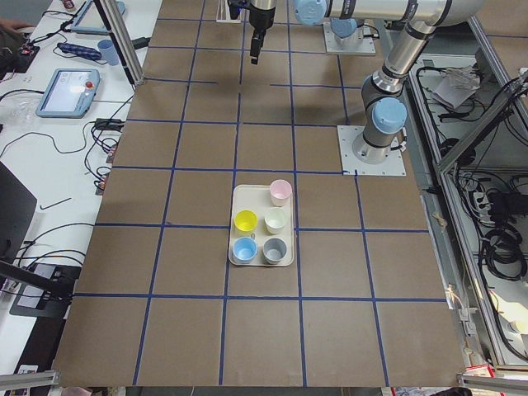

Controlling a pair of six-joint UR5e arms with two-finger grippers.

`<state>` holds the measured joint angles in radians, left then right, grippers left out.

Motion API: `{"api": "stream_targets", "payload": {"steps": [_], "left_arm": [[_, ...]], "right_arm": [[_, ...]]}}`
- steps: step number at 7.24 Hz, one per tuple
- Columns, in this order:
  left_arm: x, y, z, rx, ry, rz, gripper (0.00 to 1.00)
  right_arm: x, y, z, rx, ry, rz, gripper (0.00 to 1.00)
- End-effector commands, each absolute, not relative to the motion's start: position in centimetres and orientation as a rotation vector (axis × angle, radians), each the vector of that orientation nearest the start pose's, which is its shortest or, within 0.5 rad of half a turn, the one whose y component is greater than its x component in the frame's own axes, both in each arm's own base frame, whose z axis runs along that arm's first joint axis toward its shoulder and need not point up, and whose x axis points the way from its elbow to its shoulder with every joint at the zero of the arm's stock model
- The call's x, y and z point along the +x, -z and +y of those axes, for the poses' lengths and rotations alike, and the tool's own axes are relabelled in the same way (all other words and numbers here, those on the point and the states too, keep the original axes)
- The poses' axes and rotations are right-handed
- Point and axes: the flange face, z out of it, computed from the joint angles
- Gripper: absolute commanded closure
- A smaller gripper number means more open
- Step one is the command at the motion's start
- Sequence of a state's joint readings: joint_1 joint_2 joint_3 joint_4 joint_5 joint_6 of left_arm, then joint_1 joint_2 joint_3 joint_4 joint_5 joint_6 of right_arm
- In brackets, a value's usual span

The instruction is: Transfer IKEA cup to right arm and place on rack

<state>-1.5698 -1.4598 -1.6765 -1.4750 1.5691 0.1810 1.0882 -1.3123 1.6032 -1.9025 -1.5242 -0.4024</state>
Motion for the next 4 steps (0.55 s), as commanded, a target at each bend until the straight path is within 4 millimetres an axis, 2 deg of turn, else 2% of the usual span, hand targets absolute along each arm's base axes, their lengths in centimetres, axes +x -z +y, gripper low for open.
{"api": "stream_targets", "payload": {"steps": [1,2,4], "left_arm": [[-13.26,-49.85,-45.49,0.278,0.16,3.116,0.0],[-13.19,-49.93,-45.48,0.276,0.165,3.115,0.0],[-13.19,-50.0,-45.43,0.276,0.167,3.115,0.0]], "right_arm": [[-15.45,-34.7,-59.15,0.125,0.062,3.105,0.79],[-15.51,-34.17,-59.33,0.128,0.053,3.099,0.61],[-15.49,-34.0,-59.5,0.125,0.059,3.09,0.0]]}}
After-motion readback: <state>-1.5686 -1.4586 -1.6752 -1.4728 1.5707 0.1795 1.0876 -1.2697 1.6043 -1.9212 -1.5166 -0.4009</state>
